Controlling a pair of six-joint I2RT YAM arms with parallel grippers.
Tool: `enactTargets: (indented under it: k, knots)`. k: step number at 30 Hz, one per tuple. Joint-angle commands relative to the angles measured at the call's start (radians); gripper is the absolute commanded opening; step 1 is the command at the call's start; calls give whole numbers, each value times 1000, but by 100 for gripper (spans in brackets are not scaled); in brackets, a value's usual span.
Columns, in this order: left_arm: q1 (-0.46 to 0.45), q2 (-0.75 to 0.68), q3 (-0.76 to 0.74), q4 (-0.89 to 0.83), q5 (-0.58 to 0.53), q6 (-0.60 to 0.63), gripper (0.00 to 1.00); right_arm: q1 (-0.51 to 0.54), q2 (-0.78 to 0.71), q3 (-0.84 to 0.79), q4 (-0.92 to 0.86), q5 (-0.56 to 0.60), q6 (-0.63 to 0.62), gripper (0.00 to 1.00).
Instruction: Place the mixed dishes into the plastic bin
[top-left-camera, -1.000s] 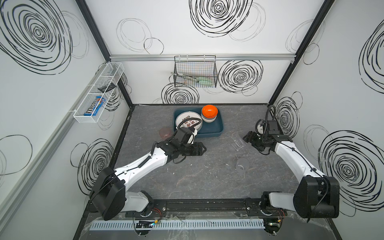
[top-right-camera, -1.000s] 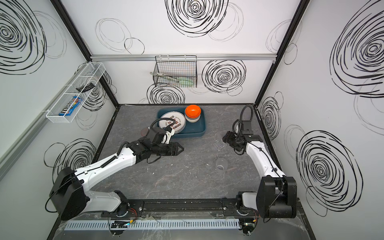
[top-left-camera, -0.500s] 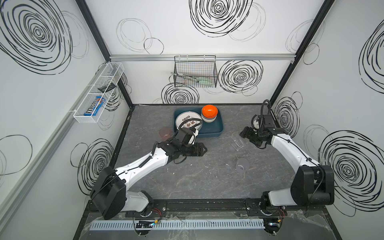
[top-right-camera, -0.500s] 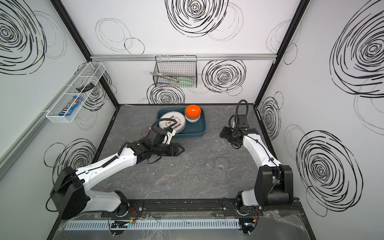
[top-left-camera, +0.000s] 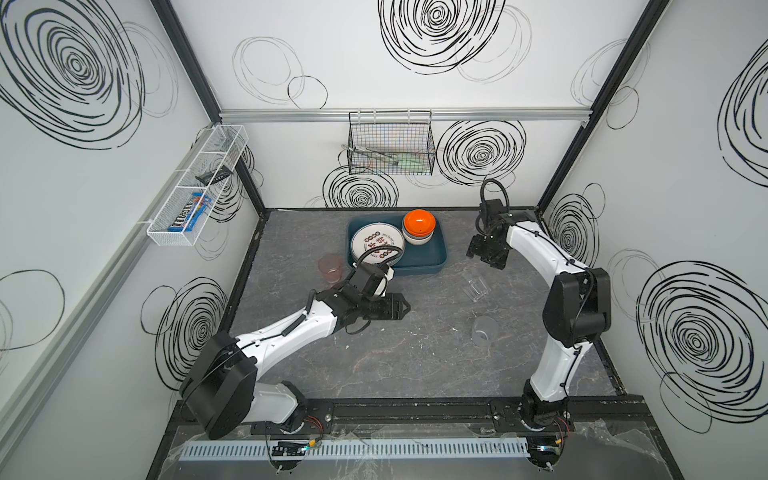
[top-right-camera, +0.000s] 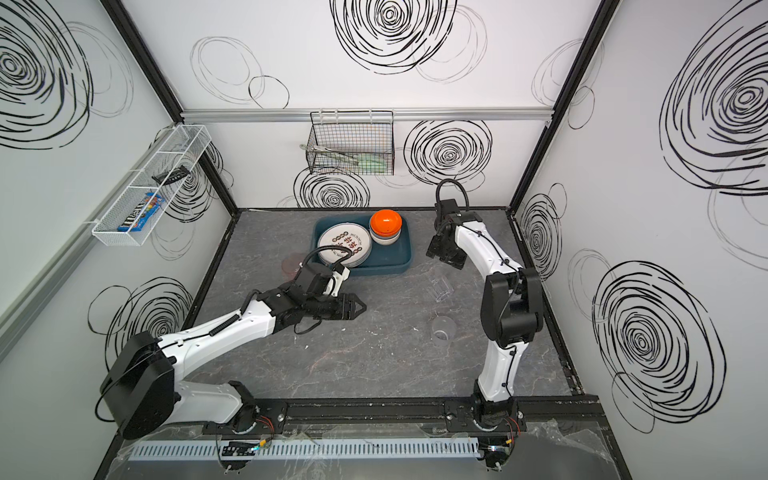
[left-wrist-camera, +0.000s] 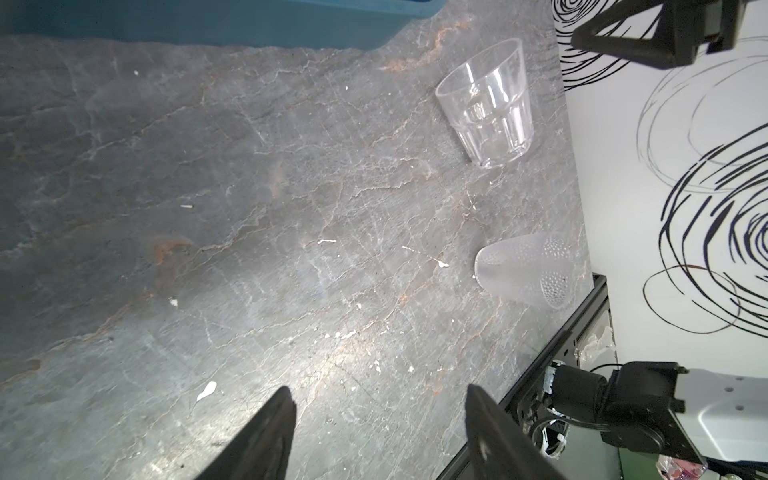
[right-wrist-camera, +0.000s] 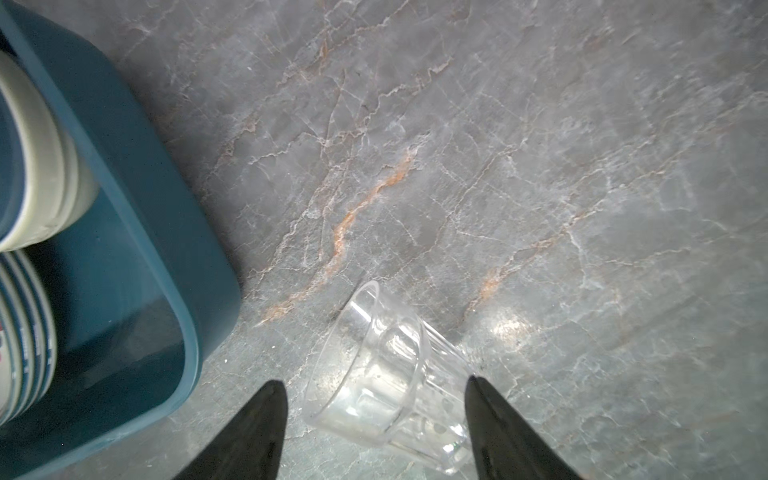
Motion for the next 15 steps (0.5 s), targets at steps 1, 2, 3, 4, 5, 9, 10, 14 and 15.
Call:
enactTargets:
  k: [1,2,3,4,5,9,10,14,15]
  knots:
    - [12,-45,-35,72,22,-16,69,18,67,81,-169,77,28,70]
    - [12,-52,-45,78,25,-19,69,26,90,110,-195,93,32,70]
    - [14,-57,-55,81,29,-19,68,32,107,132,-213,100,31,69]
    - [14,-63,-65,83,30,-20,68,40,128,156,-234,109,32,69]
    - [15,-70,-78,87,33,-22,68,45,145,181,-258,117,39,69]
    - [20,-100,-126,103,39,-24,68,72,197,267,-329,152,73,69]
    - [21,-108,-139,110,43,-24,68,79,209,286,-344,153,78,69]
    - [36,-129,-178,140,67,-21,68,104,260,362,-400,180,99,67]
    - [38,-130,-183,147,76,-18,68,110,265,364,-399,181,101,67]
